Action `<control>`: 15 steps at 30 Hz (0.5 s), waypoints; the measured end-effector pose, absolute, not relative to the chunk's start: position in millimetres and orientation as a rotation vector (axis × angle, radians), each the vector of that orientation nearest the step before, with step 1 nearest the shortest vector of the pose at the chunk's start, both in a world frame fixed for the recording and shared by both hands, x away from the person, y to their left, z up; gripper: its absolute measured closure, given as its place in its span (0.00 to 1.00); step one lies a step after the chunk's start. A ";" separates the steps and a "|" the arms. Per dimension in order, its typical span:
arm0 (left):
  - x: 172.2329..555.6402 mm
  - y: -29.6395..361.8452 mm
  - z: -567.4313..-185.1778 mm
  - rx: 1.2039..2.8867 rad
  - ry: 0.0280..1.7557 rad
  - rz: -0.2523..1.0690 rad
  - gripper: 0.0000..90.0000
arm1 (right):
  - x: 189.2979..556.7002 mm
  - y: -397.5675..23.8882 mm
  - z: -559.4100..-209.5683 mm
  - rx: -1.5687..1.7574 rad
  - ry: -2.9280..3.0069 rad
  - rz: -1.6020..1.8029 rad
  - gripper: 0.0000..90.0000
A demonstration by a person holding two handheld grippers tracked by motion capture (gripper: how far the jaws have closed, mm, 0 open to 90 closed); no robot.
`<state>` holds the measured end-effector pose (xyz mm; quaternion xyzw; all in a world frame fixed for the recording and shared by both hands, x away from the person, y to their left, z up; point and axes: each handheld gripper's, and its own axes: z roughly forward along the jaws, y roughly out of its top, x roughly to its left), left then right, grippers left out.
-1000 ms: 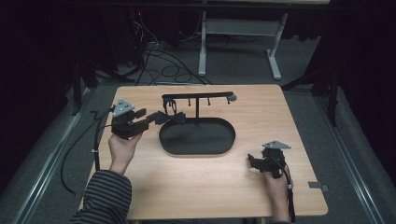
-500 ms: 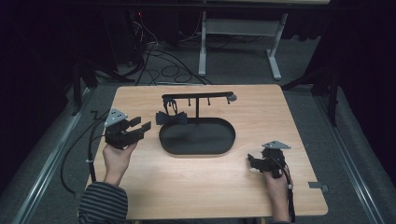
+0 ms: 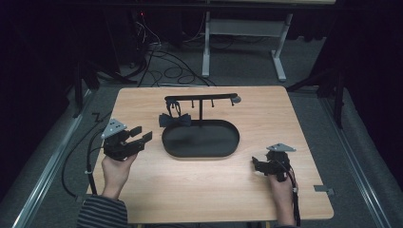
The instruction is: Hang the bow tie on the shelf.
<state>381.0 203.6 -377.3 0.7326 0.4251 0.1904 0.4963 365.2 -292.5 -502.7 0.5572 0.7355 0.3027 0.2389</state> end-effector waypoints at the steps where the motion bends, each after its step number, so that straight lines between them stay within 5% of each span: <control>1: 380.3 204.1 -377.8 1.774 1.034 0.457 0.55 | 365.2 -292.5 -502.7 1.526 2.014 0.829 0.23; 15: 367.8 208.2 -386.9 1.788 1.045 0.482 0.54 | 365.3 -292.5 -502.7 1.528 2.012 0.829 0.23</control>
